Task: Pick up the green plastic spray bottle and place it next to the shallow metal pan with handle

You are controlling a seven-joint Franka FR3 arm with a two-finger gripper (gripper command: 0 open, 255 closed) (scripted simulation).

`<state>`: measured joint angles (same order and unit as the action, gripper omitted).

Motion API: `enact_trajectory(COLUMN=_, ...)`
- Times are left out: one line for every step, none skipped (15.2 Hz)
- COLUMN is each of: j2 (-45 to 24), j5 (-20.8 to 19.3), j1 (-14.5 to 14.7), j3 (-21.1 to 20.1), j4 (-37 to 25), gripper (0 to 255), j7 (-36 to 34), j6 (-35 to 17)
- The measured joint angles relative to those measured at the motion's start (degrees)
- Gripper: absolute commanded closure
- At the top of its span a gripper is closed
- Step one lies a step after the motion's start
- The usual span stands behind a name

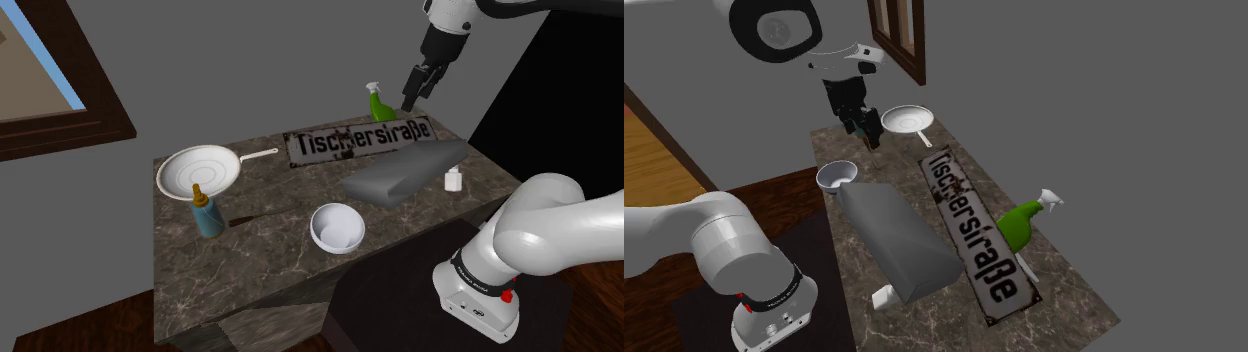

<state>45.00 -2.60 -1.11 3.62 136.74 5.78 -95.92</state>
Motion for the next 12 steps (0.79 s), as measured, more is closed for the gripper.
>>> enact_trajectory(j2=0.0, j5=0.0, j1=0.0, j3=0.0, j4=0.0, gripper=0, j7=0.0, j6=0.0)
enact_trajectory(j2=-0.16, j5=-0.28, j1=-0.2, j3=0.36, j4=0.67, gripper=0, j7=0.24, j6=-1.18)
enact_trajectory(j2=-0.39, j5=-0.61, j1=-0.46, j3=0.79, j4=1.52, gripper=0, j7=0.47, j6=-2.9)
enact_trajectory(j2=-0.62, j5=-1.16, j1=-0.89, j3=1.57, j4=2.57, gripper=0, j7=1.02, j6=-4.96)
enact_trajectory(j2=-1.19, j5=-1.67, j1=-1.28, j3=2.31, j4=3.61, gripper=0, j7=1.47, j6=-7.38)
enact_trajectory(j2=-1.98, j5=-2.04, j1=-1.58, j3=2.9, j4=4.55, gripper=0, j7=1.72, j6=-9.99)
enact_trajectory(j2=-2.63, j5=-2.42, j1=-1.9, j3=3.48, j4=5.26, gripper=0, j7=1.98, j6=-12.29)
enact_trajectory(j2=-3.52, j5=-2.78, j1=-2.2, j3=4.11, j4=5.78, gripper=0, j7=2.29, j6=-14.62)
enact_trajectory(j2=-4.62, j5=-3.19, j1=-2.56, j3=4.94, j4=6.58, gripper=0, j7=2.75, j6=-17.39)
enact_trajectory(j2=-5.17, j5=-3.62, j1=-2.96, j3=5.7, j4=7.95, gripper=0, j7=3.14, j6=-20.26)
enact_trajectory(j2=-5.85, j5=-3.93, j1=-3.27, j3=6.36, j4=8.5, gripper=0, j7=3.49, j6=-22.46)
enact_trajectory(j2=-7.12, j5=-4.22, j1=-3.55, j3=7.16, j4=9.34, gripper=0, j7=3.86, j6=-25.39)
